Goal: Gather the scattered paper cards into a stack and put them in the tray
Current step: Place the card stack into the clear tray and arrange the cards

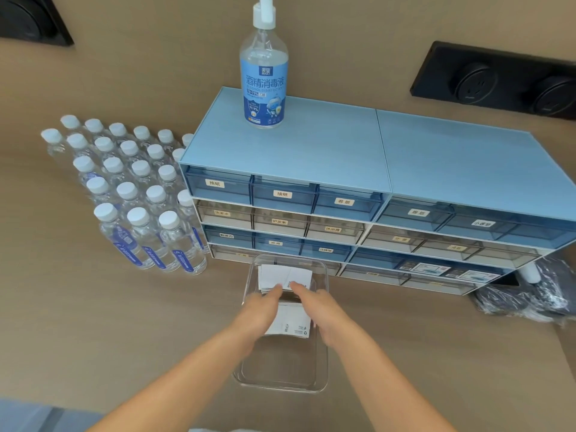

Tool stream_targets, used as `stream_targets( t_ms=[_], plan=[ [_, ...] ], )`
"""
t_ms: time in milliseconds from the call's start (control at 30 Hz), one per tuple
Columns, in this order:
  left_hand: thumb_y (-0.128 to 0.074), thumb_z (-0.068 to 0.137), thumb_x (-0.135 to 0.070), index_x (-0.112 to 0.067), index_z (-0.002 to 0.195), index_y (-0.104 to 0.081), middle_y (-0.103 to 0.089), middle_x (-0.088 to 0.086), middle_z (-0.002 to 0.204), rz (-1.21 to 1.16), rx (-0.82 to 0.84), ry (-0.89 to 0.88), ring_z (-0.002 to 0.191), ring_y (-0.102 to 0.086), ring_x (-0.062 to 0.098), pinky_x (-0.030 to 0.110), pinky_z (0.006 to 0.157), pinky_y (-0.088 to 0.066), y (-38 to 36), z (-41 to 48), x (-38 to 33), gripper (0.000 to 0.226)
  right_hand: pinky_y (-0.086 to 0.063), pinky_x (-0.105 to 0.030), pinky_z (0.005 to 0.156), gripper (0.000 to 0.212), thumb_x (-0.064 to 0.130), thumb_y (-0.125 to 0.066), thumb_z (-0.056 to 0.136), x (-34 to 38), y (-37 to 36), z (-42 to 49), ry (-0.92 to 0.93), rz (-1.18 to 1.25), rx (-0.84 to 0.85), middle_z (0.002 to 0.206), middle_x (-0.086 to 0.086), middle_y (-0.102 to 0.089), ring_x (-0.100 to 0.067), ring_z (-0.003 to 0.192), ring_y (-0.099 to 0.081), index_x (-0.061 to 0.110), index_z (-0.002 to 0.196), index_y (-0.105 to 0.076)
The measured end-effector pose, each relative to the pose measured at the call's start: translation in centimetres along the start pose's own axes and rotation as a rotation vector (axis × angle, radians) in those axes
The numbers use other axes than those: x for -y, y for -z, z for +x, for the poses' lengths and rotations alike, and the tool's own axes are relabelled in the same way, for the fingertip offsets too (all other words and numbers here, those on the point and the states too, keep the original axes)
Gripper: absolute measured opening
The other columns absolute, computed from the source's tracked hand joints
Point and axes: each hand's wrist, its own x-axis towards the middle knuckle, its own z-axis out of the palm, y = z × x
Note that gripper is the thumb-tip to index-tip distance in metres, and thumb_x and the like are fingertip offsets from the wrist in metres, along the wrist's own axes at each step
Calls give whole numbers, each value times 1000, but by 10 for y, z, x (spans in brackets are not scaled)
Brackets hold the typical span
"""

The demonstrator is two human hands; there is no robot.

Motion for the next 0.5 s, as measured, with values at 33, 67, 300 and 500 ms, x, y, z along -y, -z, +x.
stream_targets(
  t_ms=[33, 67, 300, 500],
  plan=[
    [-43, 94, -56, -8, 146, -34, -41, 9, 150, 63, -29, -31, 135, -40, 29, 34, 100, -34, -7, 2, -7, 71, -42, -18, 51, 59, 52, -55, 91, 0, -3, 3, -41, 40, 7, 103, 3, -63, -9, 77, -59, 15, 137, -46],
    [-41, 95, -55, -6, 142, -40, -45, 10, 146, 113, -62, -59, 130, -45, 29, 32, 95, -35, -11, 4, -10, 68, -47, -22, 58, 60, 52, -53, 92, -1, -7, 7, -77, 84, 13, 108, -1, -63, -13, 82, -62, 16, 138, -44],
    [-35, 102, -45, -5, 138, -47, -52, 13, 139, 75, -108, 27, 109, -52, 26, 27, 83, -34, -17, 22, -1, 56, -51, -39, 95, 46, 49, -50, 94, -19, -16, 24, -172, 280, 33, 111, -11, -71, -27, 103, -68, 18, 127, -56],
    [-34, 102, -42, -9, 139, -47, -50, 12, 141, 46, -121, 58, 123, -49, 29, 26, 85, -30, -19, 24, 6, 51, -41, -41, 106, 53, 56, -44, 96, -23, -21, 21, -186, 233, -25, 121, -8, -66, -26, 111, -61, 17, 130, -51]
  ],
)
